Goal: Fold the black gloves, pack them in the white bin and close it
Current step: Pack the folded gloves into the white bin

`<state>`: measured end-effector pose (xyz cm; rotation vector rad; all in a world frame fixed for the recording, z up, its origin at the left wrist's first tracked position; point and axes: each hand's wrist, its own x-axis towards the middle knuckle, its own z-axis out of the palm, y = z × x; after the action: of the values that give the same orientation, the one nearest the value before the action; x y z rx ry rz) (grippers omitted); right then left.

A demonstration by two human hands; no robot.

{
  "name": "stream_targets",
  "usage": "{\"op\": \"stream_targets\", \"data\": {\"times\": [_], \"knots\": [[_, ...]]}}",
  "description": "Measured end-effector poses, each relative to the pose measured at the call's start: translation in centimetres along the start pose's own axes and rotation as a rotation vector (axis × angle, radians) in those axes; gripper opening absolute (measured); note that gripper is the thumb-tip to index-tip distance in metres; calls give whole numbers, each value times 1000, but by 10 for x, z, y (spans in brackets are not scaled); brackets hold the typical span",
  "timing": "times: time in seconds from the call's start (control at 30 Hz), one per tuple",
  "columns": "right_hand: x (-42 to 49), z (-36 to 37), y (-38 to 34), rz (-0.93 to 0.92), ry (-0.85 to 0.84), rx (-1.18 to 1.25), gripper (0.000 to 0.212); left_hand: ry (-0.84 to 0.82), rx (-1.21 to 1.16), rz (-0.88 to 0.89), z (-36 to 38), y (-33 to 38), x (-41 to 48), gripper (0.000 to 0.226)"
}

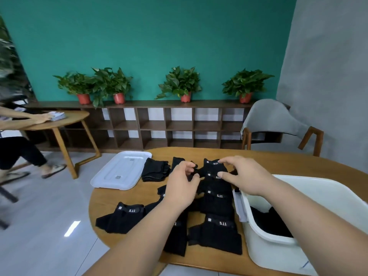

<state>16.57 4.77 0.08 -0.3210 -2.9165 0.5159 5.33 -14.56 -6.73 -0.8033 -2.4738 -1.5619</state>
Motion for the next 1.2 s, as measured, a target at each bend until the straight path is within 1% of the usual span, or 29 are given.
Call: {"op": "stream_targets", "data": {"times": [0.1, 0.2, 0.33, 0.43, 0.53, 0.63, 0.77, 0.83, 0.9, 1.0, 1.1, 1.2], "knots": [[4, 25, 6, 22, -69, -80, 61, 3, 123, -86, -19, -37, 16, 37], [8, 31, 11, 30, -70, -119, 61, 21, 240, -162, -38, -70, 35, 48], [10, 34, 14, 30, -71, -139, 61, 46, 332, -290, -56, -107, 66, 57], [10, 35, 12, 35, -68, -161, 60, 5, 399, -365, -60, -131, 89, 61], [10, 35, 12, 40, -65, -172, 59, -30, 411, -403, -58, -145, 108, 68], [11, 35, 11, 36, -66, -184, 60, -23, 429, -417, -52, -156, 121, 62], [12, 36, 10, 40, -64, -195, 58, 37, 515, -436, -47, -163, 130, 45], [12, 36, 10, 45, -66, -198, 57, 36, 536, -452, -45, -164, 133, 42], [12, 36, 9, 46, -69, -201, 55, 11, 544, -480, -44, -165, 136, 44], [12, 36, 8, 49, -72, -207, 54, -46, 519, -529, -44, -168, 139, 51], [12, 36, 7, 53, -73, -205, 53, -61, 509, -568, -46, -171, 140, 46], [12, 37, 7, 54, -73, -204, 52, -32, 390, -593, -45, -169, 142, 40]]}}
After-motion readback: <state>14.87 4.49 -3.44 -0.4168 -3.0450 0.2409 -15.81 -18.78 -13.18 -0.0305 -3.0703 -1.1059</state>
